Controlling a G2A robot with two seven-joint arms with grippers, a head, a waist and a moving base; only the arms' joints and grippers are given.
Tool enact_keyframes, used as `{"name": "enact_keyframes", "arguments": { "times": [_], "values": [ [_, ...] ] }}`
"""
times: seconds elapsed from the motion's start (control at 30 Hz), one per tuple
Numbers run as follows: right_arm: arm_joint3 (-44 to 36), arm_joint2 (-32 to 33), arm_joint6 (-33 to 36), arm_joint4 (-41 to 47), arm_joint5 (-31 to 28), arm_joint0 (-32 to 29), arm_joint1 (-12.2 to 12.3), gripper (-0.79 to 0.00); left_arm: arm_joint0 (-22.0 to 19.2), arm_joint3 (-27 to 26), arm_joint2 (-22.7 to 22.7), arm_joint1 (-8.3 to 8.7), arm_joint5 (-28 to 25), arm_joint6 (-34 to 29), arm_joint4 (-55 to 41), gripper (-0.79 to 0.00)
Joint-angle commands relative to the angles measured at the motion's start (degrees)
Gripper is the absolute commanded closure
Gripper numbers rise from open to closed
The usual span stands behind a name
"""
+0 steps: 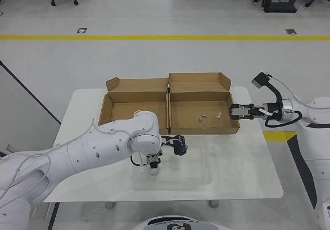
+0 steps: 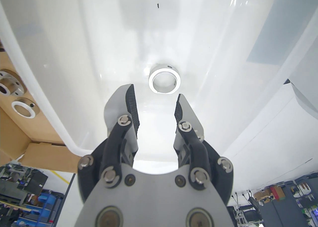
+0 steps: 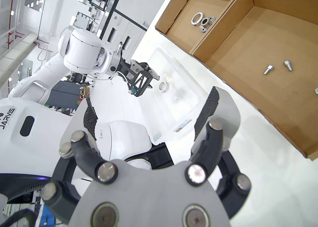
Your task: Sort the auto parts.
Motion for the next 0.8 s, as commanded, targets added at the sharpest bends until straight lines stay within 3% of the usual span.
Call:
{"name": "enact_keyframes", "arguments": {
  "times": [0.0,0.5,0.77],
  "values": [
    [0.0,0.0,0.0,0.0,0.0,0.0,0.0,-0.785,0.7,0.6,0.0,-0.16,0.0,0.0,0.1,-0.332],
    [0.0,0.0,0.0,0.0,0.0,0.0,0.0,-0.785,3.3,5.1,0.0,-1.76,-0.8,0.8,2.9,-0.372],
    [0.0,0.0,0.0,0.0,0.0,0.0,0.0,-0.785,4.4,7.6,0.0,-2.86,-1.6,1.6,4.5,-0.351]
  ]
}}
